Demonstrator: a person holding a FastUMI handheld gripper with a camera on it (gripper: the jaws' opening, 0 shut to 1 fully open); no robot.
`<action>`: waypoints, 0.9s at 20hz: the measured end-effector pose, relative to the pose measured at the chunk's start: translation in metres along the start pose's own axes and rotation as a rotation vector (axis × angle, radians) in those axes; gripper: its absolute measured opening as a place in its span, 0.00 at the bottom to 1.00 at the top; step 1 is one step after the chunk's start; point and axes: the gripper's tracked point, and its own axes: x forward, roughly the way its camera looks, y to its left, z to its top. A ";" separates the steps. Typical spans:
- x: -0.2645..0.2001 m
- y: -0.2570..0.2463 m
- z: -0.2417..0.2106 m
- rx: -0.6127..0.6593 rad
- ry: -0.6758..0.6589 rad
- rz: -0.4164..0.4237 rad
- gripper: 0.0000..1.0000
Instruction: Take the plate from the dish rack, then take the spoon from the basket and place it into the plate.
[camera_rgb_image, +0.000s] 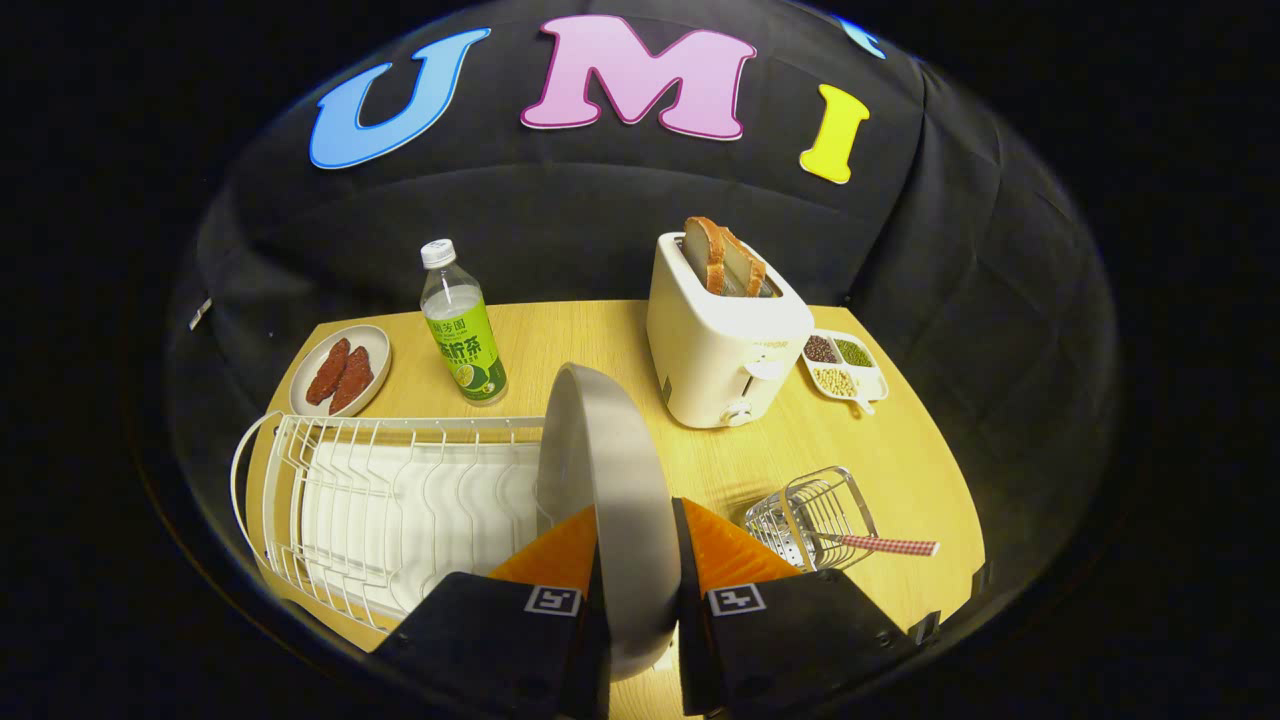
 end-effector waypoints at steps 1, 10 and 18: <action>-0.002 0.002 0.004 -0.037 -0.014 -0.018 0.30; -0.029 -0.005 0.042 -0.076 -0.120 -0.073 0.29; -0.092 -0.034 0.046 0.045 -0.167 0.170 0.29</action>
